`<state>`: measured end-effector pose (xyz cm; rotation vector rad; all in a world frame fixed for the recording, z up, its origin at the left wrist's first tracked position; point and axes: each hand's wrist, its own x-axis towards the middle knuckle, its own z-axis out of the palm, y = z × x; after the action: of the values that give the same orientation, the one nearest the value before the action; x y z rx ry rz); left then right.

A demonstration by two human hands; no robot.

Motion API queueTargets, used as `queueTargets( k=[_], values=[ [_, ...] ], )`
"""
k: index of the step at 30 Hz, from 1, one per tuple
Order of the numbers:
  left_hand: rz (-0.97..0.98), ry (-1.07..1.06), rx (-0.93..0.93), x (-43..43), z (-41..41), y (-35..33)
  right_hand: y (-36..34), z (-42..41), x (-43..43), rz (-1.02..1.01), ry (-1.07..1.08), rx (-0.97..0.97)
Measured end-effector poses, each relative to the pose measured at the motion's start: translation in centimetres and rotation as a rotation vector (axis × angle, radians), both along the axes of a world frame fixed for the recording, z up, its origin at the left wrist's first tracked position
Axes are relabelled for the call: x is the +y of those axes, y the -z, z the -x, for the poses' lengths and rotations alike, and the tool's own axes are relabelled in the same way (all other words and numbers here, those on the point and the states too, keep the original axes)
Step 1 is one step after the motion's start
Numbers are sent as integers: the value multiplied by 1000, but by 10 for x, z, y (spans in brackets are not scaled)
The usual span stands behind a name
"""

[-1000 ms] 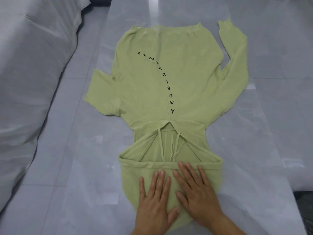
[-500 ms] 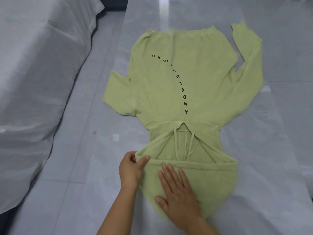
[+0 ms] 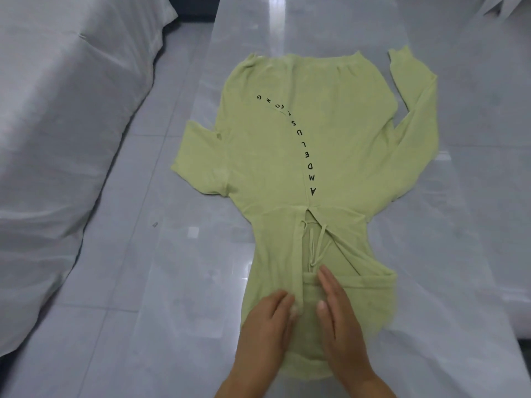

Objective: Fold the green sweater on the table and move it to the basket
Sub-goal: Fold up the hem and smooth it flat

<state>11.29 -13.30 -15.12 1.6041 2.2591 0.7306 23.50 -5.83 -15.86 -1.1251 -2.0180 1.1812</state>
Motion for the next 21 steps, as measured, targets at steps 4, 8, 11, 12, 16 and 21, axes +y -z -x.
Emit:
queueTargets(
  k=[4, 8, 11, 12, 16, 21],
  values=[
    [86, 45, 57, 9, 20, 13, 2, 30, 0, -364, -190, -244],
    [301, -9, 93, -6, 24, 40, 24, 35, 2, -478, -371, -470],
    [267, -68, 127, -16, 25, 40, 35, 29, 3, -499, -419, -559],
    [222, -105, 103, -19, 26, 36, 35, 28, 3, -507, -422, -579],
    [152, -430, -79, -8, 43, 18, 25, 37, 1, -499, -382, -582],
    [234, -684, -318, 4, 45, 6, 31, 43, -3, -546, -435, -605]
  ],
)
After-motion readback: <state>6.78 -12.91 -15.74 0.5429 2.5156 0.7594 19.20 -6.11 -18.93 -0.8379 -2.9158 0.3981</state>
